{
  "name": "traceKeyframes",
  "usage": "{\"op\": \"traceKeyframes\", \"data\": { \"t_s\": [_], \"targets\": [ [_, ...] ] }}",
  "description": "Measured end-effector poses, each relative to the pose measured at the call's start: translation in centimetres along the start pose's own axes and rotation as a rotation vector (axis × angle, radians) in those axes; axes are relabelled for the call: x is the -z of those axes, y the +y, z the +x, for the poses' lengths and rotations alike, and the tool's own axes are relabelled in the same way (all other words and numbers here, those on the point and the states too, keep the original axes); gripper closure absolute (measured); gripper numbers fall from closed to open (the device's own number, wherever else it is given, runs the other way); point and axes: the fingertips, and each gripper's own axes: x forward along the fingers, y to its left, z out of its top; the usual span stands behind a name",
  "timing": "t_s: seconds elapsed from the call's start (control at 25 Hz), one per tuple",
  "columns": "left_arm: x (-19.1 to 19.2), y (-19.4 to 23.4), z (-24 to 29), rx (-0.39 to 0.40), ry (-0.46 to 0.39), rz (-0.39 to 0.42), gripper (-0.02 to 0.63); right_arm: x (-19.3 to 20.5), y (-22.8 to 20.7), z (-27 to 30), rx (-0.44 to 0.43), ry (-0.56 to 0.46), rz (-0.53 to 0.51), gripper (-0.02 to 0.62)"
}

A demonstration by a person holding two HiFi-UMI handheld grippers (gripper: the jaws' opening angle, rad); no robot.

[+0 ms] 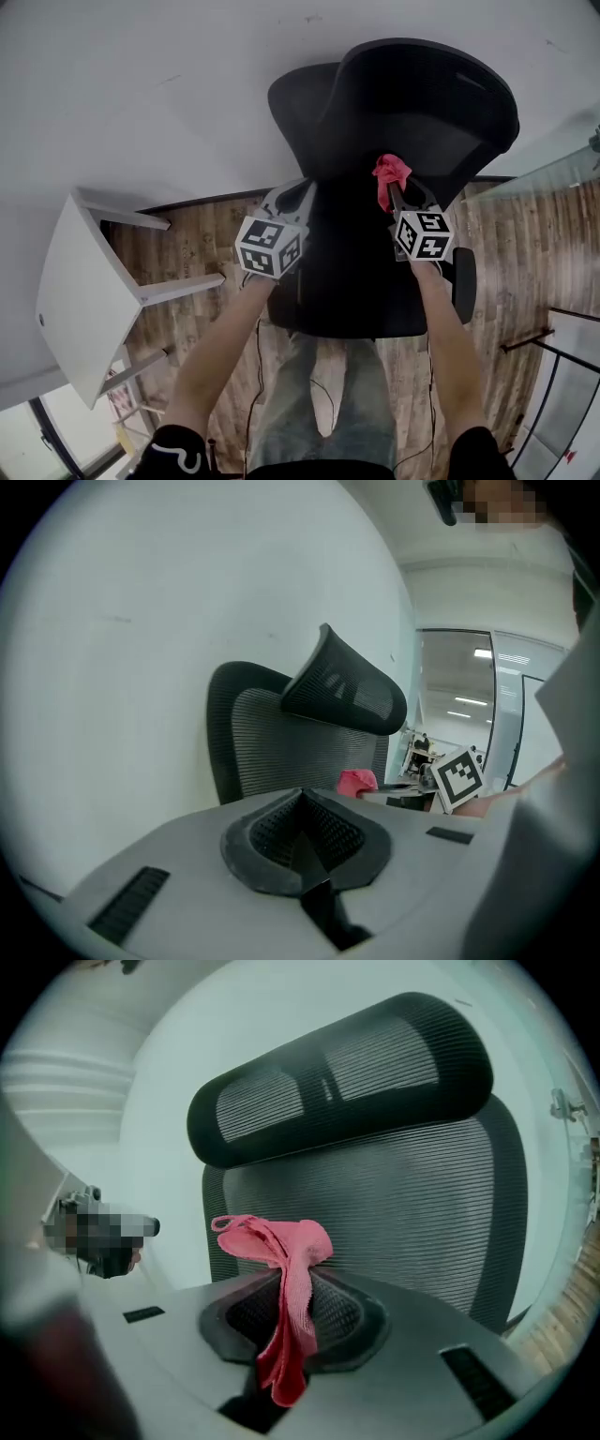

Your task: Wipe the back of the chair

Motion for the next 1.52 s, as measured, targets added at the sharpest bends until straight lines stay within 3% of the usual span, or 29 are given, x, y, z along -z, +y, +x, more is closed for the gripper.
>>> {"op": "traceKeyframes", "data": {
  "t_s": [0.4, 0.76, 1.04, 1.52],
  "targets": [
    [1.8, 8.5, -6.9, -0.083, -0.002, -0.042, 0.586, 1.4, 11.3, 6.3, -0.110, 0.045, -0.037, 0.512],
    [3.2, 14.1, -10.8, -0.141, -0.007, -0.077, 0.584, 3.1, 16.4, 9.6, -0.144, 0.073, -0.051, 0.512],
    [3.6, 14.6, -10.5, -0.139, -0.007, -0.085, 0.586, 3.6, 15.5, 10.3, -0.118, 0.083, -0.048, 0.512],
    [3.3, 10.8, -6.1, -0.105, 0.016, -0.064, 0.586, 3.5, 9.3, 8.7, -0.073, 0.073, -0.016, 0.512]
  ]
}}
